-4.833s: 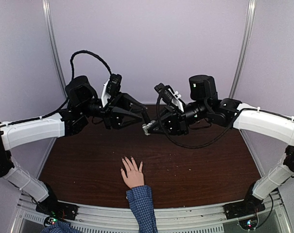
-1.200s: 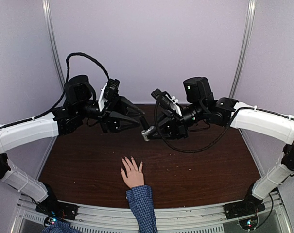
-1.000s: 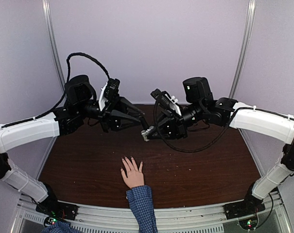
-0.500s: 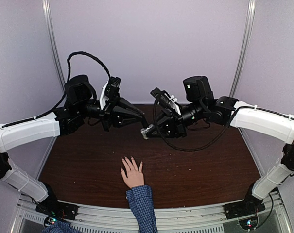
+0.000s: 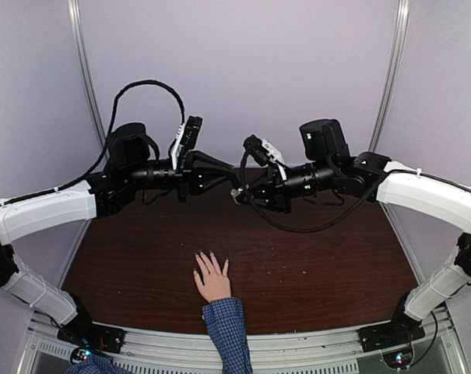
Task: Paint the nails
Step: Unscrew the cap of the nail polish bottle.
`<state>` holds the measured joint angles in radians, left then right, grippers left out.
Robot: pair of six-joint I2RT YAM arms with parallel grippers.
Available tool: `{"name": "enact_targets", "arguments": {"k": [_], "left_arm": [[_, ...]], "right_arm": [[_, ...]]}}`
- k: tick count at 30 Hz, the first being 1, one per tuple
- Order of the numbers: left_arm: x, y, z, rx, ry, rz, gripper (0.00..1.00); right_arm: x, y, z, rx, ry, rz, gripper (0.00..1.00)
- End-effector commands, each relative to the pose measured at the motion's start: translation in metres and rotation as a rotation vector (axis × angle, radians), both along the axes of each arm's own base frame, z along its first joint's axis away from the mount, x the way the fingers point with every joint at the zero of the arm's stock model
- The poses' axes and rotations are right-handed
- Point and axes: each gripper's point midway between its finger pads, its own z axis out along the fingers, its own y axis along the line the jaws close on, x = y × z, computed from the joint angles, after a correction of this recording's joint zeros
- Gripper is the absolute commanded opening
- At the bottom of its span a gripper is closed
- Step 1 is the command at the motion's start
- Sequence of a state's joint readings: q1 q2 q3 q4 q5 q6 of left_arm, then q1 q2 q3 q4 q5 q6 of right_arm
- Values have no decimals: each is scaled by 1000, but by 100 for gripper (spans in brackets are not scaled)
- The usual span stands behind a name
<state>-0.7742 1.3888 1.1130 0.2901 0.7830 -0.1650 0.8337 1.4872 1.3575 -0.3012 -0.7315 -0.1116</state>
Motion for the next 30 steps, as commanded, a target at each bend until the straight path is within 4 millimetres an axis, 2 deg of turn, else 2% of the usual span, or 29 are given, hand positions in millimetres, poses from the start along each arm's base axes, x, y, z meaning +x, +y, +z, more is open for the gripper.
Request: {"name": "enact_targets", "arguments": {"k": [1,5,11,19,25,28,30], "left_arm": [[24,-5,10,-87,103,142,0],[52,-6,-5,-97,212,286,0],[79,-8,-25,-107,347,453,0],[91,-17,-43,-47,443,553,0],[90,-17,-43,-33,455,549,0],[86,-18,-38,-14,410,525,12],[82,-16,-33,0,366,507,24]], "right_arm": [[48,-18,-10,-88,-77,-275,0],[71,-33,-17,-145,-128,-419,0],[84,-41,-29,-215,-179,-508,0],[96,-45,-45,-322,-236,-581,0],[97,-49,-45,-332,-246,-593,0],[88,-42,-44,-300,-231,-536,0],[83,-37,-41,-276,-222,-500,0]]}}
